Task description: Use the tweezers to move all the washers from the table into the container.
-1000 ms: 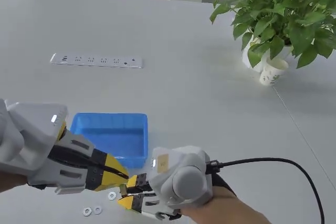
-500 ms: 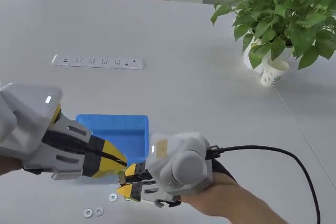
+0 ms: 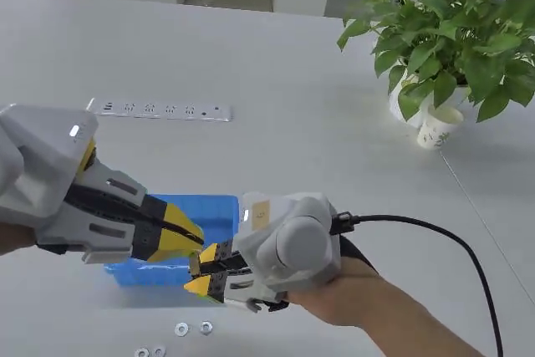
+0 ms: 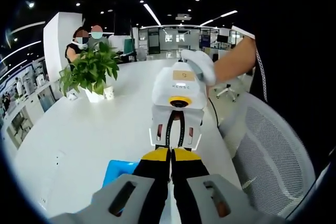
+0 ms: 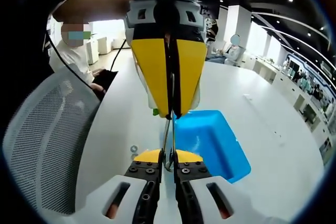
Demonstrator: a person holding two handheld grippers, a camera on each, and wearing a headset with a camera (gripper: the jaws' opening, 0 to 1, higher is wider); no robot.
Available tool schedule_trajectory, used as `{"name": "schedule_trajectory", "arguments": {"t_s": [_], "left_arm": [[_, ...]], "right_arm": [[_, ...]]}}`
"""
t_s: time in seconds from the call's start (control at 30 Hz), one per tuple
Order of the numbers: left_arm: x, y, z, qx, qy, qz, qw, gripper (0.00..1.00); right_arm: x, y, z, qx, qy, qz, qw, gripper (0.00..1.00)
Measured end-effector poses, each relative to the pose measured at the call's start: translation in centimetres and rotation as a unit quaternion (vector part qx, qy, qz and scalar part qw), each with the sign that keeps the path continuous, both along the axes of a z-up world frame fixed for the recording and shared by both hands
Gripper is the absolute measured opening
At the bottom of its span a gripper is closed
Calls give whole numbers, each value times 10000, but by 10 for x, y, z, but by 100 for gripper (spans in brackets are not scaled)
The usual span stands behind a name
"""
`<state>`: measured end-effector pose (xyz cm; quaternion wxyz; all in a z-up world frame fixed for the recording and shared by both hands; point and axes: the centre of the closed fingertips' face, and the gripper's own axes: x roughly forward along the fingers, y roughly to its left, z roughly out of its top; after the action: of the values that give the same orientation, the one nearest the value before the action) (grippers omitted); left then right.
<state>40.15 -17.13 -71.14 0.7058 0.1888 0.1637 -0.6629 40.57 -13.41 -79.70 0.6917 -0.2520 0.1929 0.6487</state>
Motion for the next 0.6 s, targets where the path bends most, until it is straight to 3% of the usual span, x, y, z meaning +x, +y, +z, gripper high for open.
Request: {"name": "schedule_trajectory", "arguments": {"t_s": [0.33, 0.6], "left_arm": [[18, -1, 6, 3, -105, 27, 9999, 3], [34, -2, 2, 53, -167, 34, 9998, 3]], "right_arm": [[21, 0, 6, 75, -78, -97, 9999, 9], [38, 0, 3, 116, -95, -192, 9997, 9]]}}
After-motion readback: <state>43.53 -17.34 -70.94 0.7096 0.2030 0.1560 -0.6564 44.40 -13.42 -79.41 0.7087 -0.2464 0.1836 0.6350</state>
